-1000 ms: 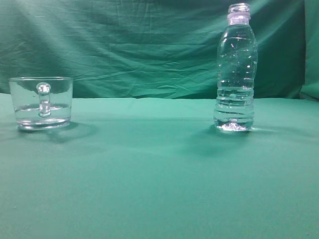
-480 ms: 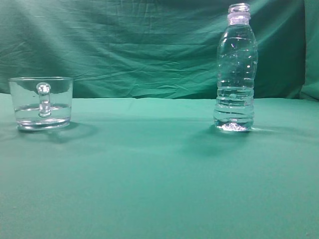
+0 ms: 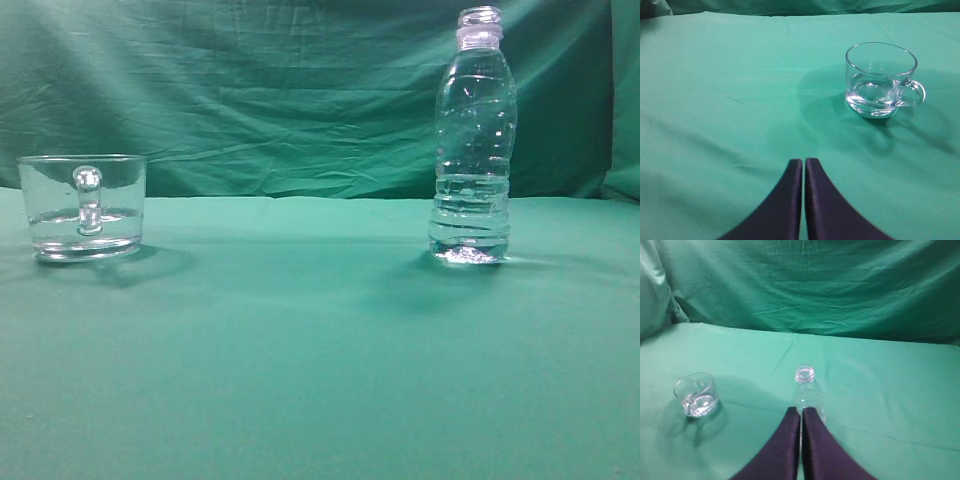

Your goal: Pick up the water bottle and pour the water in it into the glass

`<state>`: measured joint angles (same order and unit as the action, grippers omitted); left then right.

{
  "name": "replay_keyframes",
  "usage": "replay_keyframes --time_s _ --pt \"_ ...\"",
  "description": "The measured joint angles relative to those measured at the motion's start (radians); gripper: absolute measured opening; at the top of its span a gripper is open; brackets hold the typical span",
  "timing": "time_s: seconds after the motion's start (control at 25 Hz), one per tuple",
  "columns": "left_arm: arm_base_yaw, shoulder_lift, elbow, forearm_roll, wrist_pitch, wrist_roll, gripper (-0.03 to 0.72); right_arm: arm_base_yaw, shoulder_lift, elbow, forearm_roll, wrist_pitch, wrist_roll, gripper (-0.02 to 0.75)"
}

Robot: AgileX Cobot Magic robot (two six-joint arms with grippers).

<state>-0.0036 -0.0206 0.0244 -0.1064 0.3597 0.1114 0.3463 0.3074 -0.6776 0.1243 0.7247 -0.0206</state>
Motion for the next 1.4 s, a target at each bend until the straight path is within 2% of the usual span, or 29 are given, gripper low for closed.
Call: replay_keyframes --time_s 0.16,0.32,0.56,0.8,1.4 --pt "0.000 0.000 0.000 0.000 0.000 0.000 0.000 -0.026 -0.022 0.101 -0.041 -0.061 -0.014 0.000" --pt "0.000 0.000 0.000 0.000 0.000 0.000 0.000 -0.097 -0.105 0.254 -0.043 -0.168 -0.009 0.000" --pt "0.000 0.000 0.000 0.000 0.000 0.000 0.000 -0.206 -0.293 0.487 -0.043 -0.212 -0.005 0.000" --pt "0.000 0.000 0.000 0.000 0.000 0.000 0.000 -0.231 -0.317 0.687 -0.051 -0.310 -0.003 0.000" --pt "0.000 0.000 0.000 0.002 0.000 0.000 0.000 -0.231 -0.317 0.705 -0.050 -0.337 -0.001 0.000"
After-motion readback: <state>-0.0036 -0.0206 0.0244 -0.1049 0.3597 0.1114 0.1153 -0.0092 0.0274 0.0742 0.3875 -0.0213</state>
